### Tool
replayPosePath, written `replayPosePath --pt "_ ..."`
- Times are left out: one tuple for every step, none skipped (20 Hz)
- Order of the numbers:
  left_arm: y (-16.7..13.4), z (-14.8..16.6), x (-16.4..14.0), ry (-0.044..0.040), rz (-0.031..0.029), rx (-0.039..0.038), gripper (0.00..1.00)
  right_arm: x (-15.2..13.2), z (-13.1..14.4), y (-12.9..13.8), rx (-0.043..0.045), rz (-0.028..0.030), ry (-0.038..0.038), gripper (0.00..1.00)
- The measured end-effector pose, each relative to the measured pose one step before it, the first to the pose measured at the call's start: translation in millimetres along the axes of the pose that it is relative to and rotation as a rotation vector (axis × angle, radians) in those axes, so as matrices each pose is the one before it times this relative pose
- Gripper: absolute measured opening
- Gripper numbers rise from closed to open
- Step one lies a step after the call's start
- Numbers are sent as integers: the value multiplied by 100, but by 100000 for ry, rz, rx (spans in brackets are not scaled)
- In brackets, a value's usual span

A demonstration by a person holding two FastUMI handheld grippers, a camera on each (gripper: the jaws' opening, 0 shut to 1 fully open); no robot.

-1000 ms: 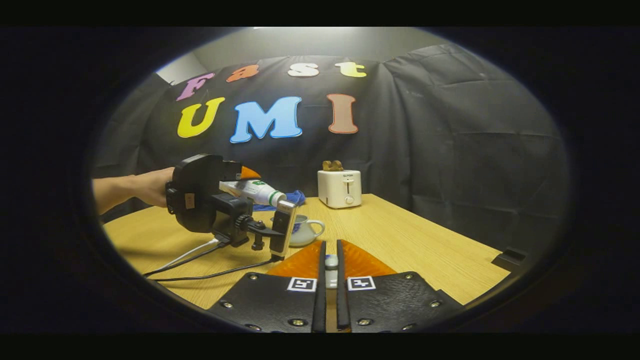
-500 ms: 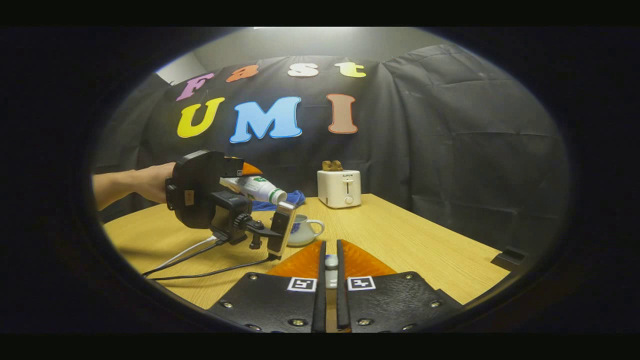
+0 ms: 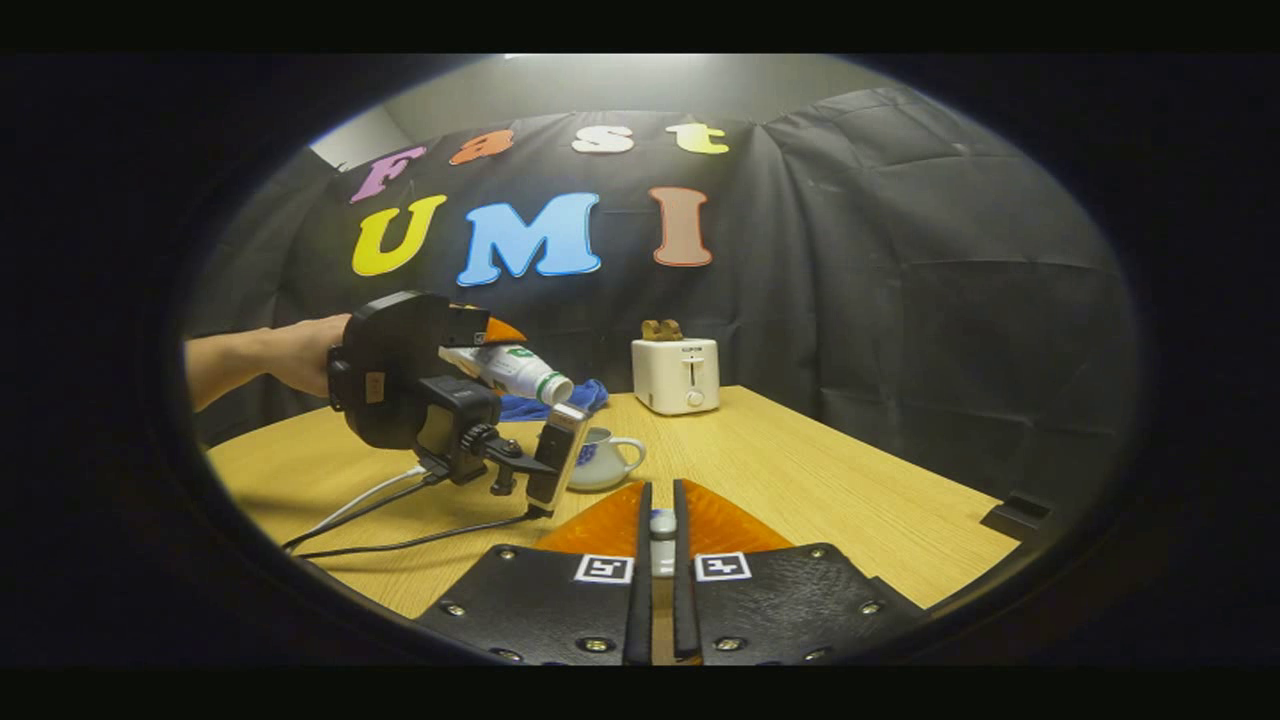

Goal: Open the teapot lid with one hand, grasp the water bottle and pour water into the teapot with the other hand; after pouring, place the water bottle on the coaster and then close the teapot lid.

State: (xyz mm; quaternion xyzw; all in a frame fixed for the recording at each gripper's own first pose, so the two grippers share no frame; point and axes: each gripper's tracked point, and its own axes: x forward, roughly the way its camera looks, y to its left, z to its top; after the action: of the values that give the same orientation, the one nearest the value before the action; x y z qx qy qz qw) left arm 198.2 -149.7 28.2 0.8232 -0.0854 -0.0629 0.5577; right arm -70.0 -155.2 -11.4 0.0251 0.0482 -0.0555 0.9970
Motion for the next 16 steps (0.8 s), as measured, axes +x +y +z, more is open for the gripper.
replayPosePath --pt "110 -19 38 146 185 1124 78 -45 -79 -10 141 1 40 8" --pt "97 24 -49 -120 275 735 81 -36 -26 -65 165 -77 72 8" --pt "77 74 -33 -139 -12 356 78 -19 -38 -65 117 19 85 4" --pt "98 13 93 -138 -205 188 78 14 10 -2 23 -12 74 0" --pt "-3 70 70 -48 -107 295 78 25 -24 39 52 -3 16 0" --pt "82 46 30 -284 14 288 71 7 70 21 27 0 0 0" --pt "87 98 -33 -5 -231 399 71 -77 -20 -110 193 -6 13 0" --pt "42 62 129 -225 -107 209 71 -37 84 34 124 91 -21 0" --pt "-13 171 -73 -197 -59 69 71 5 -202 -73 -212 -126 33 0" --pt "101 31 -26 -187 -123 36 71 -60 90 12 -224 -66 -53 0" --pt "-96 238 9 -361 -133 -103 71 -5 18 26 -113 -28 -24 0" --pt "-62 115 40 -395 -499 -454 71 48 123 64 -33 40 110 0" --pt "-244 208 53 -575 -560 -791 84 30 -95 -23 114 130 130 0" --pt "-147 29 74 -194 -678 -408 84 56 82 65 83 135 149 24" --pt "-214 25 64 -32 -294 -3 84 3 -66 -13 -74 64 -23 0" --pt "-124 -9 105 124 -486 31 84 55 133 18 -123 52 -91 0"
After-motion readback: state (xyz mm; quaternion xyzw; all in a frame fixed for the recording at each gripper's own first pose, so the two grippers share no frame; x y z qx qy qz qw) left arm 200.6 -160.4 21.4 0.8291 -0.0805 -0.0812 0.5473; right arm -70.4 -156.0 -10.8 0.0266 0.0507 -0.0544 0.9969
